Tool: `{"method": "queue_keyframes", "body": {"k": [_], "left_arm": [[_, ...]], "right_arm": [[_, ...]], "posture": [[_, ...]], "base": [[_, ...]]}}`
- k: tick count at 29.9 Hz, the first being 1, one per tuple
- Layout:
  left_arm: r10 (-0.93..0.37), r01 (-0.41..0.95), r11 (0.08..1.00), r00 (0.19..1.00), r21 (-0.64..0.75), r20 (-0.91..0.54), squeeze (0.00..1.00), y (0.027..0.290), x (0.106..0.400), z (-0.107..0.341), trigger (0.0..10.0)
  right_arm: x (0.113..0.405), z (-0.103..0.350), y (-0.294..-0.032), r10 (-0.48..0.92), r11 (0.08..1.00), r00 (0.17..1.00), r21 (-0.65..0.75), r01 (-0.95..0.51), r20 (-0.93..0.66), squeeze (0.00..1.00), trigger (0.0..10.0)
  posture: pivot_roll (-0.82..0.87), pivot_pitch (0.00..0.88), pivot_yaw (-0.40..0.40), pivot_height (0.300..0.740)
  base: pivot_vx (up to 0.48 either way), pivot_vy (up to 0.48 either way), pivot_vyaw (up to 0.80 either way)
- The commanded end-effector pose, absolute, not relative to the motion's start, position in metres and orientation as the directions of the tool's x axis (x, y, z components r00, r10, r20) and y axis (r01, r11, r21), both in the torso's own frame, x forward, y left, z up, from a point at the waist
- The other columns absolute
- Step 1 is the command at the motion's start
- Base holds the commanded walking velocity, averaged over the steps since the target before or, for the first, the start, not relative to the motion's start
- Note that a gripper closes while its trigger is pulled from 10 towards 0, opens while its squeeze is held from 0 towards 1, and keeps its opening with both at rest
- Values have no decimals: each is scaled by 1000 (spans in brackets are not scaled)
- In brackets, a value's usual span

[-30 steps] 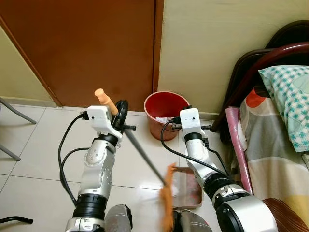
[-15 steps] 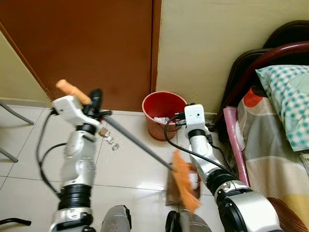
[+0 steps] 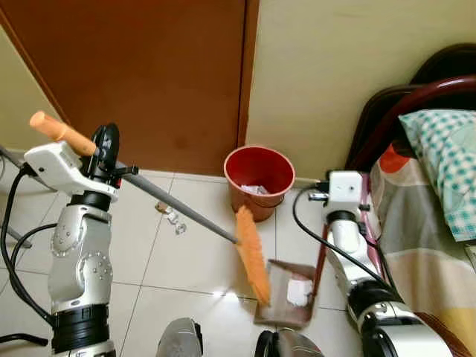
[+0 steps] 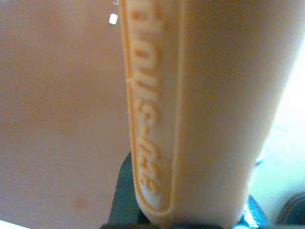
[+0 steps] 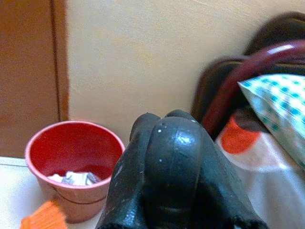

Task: Sweep floor

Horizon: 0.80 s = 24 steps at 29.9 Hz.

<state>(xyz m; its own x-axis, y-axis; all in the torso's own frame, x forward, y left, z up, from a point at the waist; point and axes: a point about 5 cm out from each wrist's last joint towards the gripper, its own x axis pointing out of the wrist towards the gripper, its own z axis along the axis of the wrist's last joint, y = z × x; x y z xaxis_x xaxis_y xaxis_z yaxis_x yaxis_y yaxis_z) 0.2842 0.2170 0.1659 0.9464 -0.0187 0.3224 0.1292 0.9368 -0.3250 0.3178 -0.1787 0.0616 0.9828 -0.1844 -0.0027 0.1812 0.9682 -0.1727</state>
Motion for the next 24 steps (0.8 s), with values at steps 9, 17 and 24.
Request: {"method": "queue_keyframes", "body": {"k": [9,17,24], "left_arm": [[-96,112,975,991,-190,95,0,220,255,94,10000],[-112,107,993,981,41,161,0,211,264,98,10000],[-48,20,993,969,116,242,0,215,278,112,10000]], "right_arm": [[292,68,-184,-36,999,999,-16,37,32,0,10000],[298,99,-180,6,998,994,57,-12,112,0,10000],[313,127,-168,39,993,985,101,-56,168,0,10000]], "posture": [[74,0,-28,740],[44,0,-12,740],[30,0,-3,740]], "base": [[0,0,0],[0,0,0],[0,0,0]]}}
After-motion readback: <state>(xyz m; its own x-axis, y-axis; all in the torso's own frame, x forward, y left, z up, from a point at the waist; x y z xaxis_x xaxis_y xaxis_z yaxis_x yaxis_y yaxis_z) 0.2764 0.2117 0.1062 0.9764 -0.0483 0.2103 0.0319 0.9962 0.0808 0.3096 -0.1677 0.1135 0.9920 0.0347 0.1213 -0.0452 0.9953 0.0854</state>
